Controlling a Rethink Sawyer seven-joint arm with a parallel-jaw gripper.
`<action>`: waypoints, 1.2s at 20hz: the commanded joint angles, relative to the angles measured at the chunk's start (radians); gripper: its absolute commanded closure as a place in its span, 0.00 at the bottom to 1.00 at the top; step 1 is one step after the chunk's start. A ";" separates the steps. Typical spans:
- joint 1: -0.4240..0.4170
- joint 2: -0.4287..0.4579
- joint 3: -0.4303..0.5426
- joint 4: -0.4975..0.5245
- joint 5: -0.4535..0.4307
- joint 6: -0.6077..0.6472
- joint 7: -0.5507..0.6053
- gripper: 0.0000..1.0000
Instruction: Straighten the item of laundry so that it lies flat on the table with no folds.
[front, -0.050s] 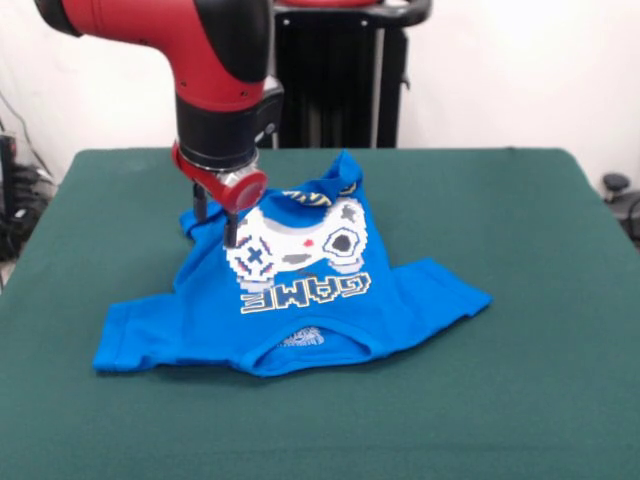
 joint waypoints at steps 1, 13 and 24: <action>0.028 0.059 0.015 0.091 -0.028 -0.090 0.026 0.00; 0.047 0.084 -0.035 0.126 -0.047 -0.145 0.048 0.00; 0.025 0.081 -0.048 0.151 -0.054 -0.175 0.008 0.00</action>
